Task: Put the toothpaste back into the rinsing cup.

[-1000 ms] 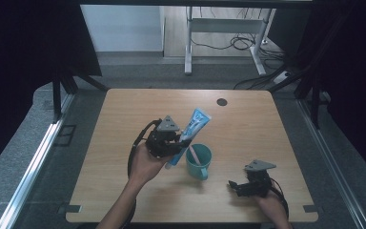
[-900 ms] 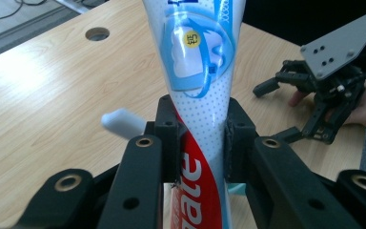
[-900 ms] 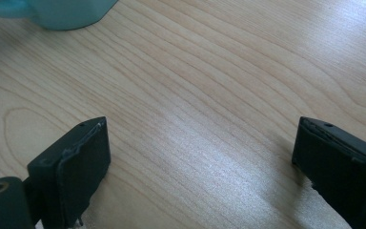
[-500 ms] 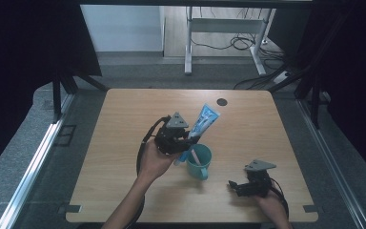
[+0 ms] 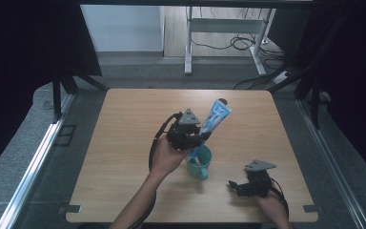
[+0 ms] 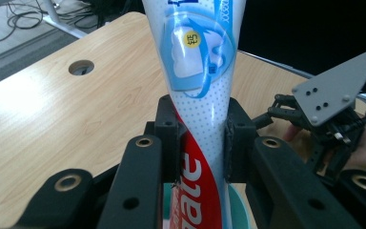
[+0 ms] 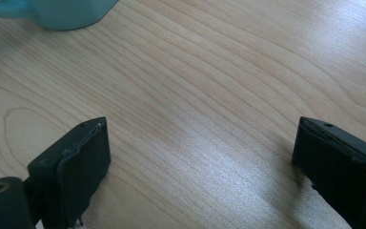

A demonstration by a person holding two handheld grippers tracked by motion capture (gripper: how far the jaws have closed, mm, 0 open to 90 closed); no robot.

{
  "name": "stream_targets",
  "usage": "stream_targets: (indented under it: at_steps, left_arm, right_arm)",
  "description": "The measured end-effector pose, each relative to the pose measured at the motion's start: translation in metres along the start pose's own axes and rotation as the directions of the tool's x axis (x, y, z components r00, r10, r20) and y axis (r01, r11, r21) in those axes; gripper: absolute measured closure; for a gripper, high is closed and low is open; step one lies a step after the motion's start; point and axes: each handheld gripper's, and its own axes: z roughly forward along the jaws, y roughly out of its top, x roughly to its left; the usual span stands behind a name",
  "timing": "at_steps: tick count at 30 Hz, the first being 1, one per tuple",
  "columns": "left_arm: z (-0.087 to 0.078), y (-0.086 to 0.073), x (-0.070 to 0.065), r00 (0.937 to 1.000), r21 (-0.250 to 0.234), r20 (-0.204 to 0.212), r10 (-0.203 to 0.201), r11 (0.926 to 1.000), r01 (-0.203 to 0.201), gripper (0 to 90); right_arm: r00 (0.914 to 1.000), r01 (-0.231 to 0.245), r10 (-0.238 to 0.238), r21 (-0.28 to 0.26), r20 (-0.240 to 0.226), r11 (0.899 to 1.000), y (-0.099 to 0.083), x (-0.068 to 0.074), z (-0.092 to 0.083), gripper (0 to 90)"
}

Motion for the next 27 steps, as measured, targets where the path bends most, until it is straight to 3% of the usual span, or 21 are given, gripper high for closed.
stream_targets:
  at_steps: [16, 27]
  left_arm:
    - [0.019, -0.004, -0.002, 1.0, -0.014, -0.002, -0.007, 0.9999, 0.007, 73.1]
    - [0.031, -0.016, -0.005, 0.9999, -0.026, -0.01, -0.005, 0.9997, 0.004, 73.0]
  right_arm:
    - [1.0, 0.001, -0.001, -0.005, 0.0, 1.0, 0.0, 0.0, 0.0, 5.3]
    - [1.0, 0.001, -0.001, -0.006, 0.001, 1.0, 0.0, 0.0, 0.001, 5.3]
